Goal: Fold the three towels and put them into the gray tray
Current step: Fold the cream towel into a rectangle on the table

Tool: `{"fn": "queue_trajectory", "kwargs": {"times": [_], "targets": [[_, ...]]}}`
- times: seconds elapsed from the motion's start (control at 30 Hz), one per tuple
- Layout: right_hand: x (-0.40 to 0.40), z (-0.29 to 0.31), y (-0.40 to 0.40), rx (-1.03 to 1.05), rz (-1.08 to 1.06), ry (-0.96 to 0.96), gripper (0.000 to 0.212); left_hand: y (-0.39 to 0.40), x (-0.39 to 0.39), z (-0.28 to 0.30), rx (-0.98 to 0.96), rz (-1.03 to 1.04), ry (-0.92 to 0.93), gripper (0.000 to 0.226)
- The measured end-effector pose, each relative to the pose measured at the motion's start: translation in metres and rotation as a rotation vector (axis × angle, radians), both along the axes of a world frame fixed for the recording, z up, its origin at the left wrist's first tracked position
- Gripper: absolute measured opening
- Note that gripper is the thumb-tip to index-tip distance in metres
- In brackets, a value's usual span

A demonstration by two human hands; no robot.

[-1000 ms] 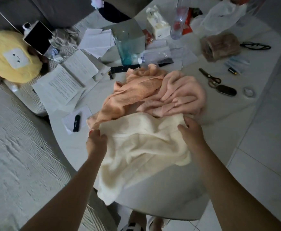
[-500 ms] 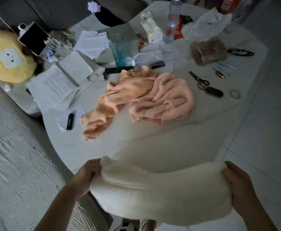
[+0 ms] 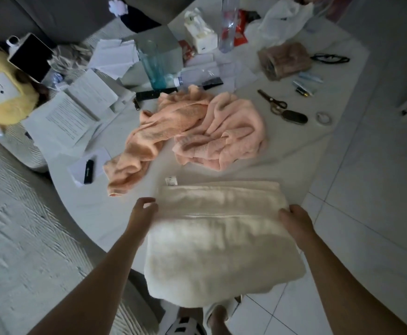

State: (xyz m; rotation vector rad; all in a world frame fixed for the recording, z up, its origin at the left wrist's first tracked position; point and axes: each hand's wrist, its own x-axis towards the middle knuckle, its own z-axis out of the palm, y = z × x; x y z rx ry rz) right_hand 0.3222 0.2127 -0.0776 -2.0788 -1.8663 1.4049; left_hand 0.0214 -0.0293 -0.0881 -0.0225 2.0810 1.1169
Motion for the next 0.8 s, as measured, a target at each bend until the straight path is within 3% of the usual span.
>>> {"fn": "queue_trajectory", "kwargs": {"times": [0.17, 0.27, 0.37, 0.47, 0.57, 0.67, 0.8], "targets": [[-0.023, 0.006, 0.024, 0.097, -0.017, 0.074, 0.025, 0.03, -0.02, 0.004, -0.062, -0.093, 0.044, 0.054], [-0.032, 0.007, 0.03, 0.093, -0.032, 0.111, 0.026, 0.046, -0.022, 0.008, -0.05, -0.197, 0.092, 0.029], [-0.036, 0.012, 0.031, 0.263, 0.09, 0.092, 0.013, 0.043, -0.02, 0.007, -0.096, -0.273, 0.388, 0.024], [-0.037, 0.017, 0.031, 0.458, 0.086, 0.165, 0.015, 0.029, -0.018, 0.003, -0.162, -0.253, 0.698, 0.024], [-0.045, 0.018, 0.032, 0.534, 0.025, 0.256, 0.011, 0.027, -0.02, 0.001, -0.022, -0.14, 0.844, 0.018], [-0.057, 0.003, 0.038, 0.497, 0.015, 0.153, 0.026, 0.04, -0.033, -0.002, 0.001, -0.001, 0.685, 0.016], [-0.056, -0.014, 0.035, 0.304, 0.081, -0.096, 0.027, 0.049, -0.036, -0.014, -0.176, -0.224, 0.423, 0.017]]}}
